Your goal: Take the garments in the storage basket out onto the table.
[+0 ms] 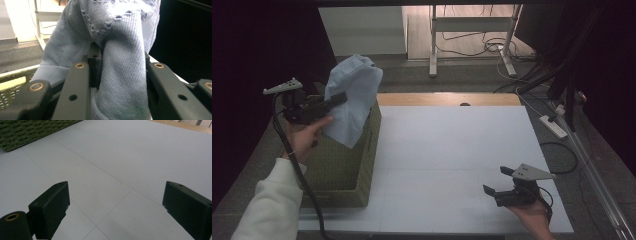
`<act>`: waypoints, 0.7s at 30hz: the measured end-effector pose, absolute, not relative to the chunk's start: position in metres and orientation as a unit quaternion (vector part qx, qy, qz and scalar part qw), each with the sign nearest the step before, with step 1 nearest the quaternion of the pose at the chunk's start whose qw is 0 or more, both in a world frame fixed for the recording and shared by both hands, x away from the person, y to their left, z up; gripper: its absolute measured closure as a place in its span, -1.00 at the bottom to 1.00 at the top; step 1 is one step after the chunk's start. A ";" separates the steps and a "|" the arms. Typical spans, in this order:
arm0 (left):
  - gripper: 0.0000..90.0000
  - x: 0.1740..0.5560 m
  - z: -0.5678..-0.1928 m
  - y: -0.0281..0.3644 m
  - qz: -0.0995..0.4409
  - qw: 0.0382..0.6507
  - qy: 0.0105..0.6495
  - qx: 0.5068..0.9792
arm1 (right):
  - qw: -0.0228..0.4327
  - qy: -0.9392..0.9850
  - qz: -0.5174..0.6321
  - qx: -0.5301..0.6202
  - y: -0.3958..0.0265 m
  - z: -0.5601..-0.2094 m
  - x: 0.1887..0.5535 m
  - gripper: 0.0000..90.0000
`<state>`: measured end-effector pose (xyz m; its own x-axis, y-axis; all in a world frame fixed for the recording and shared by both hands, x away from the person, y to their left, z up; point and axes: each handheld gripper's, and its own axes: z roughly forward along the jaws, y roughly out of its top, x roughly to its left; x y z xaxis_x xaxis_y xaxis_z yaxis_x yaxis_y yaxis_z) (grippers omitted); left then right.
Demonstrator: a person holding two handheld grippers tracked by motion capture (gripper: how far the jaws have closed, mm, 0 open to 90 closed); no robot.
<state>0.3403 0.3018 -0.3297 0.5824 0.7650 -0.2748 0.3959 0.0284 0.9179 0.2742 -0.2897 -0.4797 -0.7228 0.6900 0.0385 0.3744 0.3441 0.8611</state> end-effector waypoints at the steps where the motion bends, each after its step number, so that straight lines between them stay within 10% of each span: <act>1: 0.51 0.340 -0.329 0.300 0.160 0.576 0.425 0.679 | 0.169 0.802 0.467 0.332 -0.290 -0.480 0.274 -0.83; 21: 0.50 0.339 -0.325 0.277 0.145 0.591 0.405 0.683 | 0.169 0.802 0.466 0.331 -0.290 -0.480 0.274 -0.83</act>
<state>0.3385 0.2765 -0.3250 0.6302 0.7242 -0.2799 0.3807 0.0259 0.9243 0.2742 -0.2897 -0.4801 -0.7231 0.6897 0.0380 0.3743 0.3450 0.8607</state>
